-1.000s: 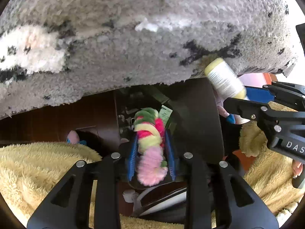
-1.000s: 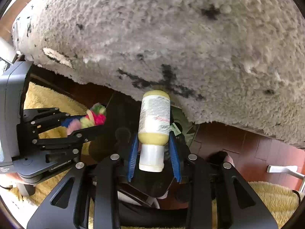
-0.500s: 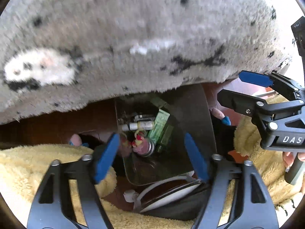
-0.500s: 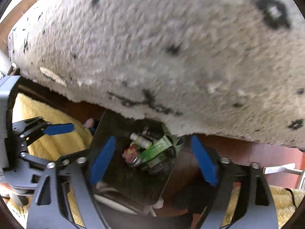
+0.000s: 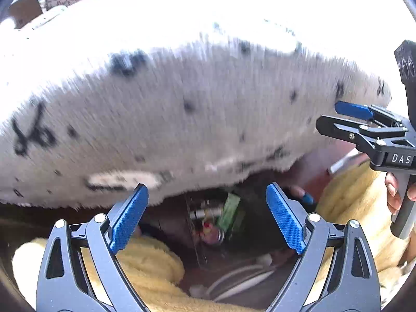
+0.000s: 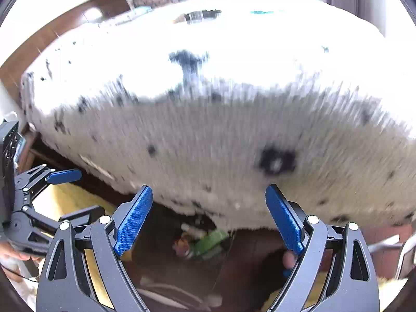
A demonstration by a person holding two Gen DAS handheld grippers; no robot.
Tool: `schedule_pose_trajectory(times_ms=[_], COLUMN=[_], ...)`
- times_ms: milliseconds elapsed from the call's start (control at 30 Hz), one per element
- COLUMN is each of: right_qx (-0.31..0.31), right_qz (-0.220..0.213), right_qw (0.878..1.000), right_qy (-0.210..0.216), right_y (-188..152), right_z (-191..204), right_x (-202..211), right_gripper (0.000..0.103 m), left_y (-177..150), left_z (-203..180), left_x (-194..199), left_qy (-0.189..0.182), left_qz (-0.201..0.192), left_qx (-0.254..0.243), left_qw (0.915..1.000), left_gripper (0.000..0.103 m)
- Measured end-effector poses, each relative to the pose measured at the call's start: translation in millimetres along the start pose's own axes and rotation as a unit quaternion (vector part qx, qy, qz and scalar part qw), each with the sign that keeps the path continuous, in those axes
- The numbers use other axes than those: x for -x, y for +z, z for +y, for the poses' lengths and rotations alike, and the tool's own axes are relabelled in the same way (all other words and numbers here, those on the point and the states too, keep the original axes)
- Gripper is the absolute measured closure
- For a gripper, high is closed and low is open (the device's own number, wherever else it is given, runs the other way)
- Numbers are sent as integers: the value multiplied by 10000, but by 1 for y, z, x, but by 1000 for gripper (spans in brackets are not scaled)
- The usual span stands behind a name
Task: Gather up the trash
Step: 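Raise both open tools back over the bed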
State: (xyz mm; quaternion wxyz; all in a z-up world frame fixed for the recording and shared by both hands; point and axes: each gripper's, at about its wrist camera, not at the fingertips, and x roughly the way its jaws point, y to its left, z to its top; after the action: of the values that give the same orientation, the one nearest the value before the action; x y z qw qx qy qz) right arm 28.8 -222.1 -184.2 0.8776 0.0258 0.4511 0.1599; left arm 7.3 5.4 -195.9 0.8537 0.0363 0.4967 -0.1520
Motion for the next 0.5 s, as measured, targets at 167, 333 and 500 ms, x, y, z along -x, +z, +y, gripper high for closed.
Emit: schedule_pose_trajectory(times_ms=[167, 333, 500], right_qx=[14, 89, 42], right_qz=[-311, -607, -852], right_qw=[9995, 9978, 9952], right_qy=[-55, -257, -475], right_y=[22, 48, 80], right_z=[-4, -10, -22], right_x=[15, 34, 35], right_gripper=[14, 14, 14], left_y=[28, 57, 83], left_z=[9, 21, 30], left_x=[21, 35, 37], left_qy=[102, 239, 320], left_qz=[-383, -655, -843], left_qx=[11, 83, 67], left_qw=[9992, 9975, 9959], left_gripper=[16, 16, 16])
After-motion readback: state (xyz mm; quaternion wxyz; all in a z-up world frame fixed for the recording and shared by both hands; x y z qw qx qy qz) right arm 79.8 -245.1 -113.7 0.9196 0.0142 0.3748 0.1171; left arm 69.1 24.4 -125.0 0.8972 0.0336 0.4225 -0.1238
